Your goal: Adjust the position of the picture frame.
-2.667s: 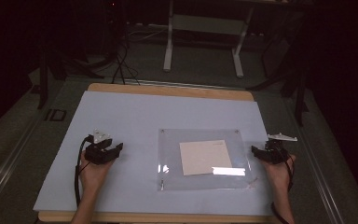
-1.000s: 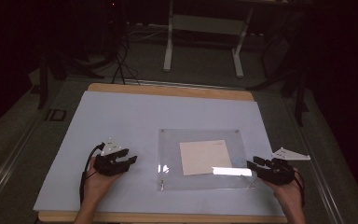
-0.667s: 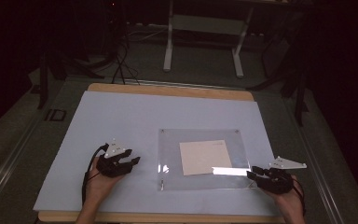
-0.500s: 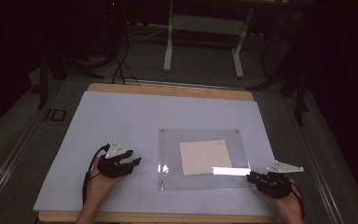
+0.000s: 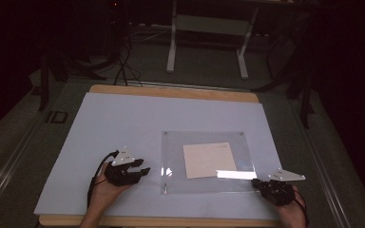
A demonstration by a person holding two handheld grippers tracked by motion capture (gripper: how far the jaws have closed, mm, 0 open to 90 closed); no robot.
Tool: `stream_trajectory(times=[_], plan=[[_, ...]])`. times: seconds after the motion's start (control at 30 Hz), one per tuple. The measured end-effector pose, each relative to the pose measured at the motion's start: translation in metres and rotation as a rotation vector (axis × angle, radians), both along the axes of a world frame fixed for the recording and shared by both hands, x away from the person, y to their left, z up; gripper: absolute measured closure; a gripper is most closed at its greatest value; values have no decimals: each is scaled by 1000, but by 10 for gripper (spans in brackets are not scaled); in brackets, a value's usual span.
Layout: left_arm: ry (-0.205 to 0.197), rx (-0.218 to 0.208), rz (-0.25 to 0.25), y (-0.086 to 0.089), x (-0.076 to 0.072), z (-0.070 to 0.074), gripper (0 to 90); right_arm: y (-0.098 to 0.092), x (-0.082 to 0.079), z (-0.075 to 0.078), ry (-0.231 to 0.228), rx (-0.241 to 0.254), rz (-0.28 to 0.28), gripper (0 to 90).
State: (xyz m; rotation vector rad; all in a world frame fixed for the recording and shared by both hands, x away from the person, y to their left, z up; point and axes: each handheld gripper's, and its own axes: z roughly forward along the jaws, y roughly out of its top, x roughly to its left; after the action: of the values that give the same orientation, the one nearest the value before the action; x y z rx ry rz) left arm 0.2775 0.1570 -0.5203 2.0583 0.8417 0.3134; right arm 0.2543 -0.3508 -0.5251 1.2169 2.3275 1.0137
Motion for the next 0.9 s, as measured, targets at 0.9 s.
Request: stream_trajectory(times=[0.9], plan=[[-2,20,-319,-35,-15,-5,626,-2,1,-1,8,33,-3,837]])
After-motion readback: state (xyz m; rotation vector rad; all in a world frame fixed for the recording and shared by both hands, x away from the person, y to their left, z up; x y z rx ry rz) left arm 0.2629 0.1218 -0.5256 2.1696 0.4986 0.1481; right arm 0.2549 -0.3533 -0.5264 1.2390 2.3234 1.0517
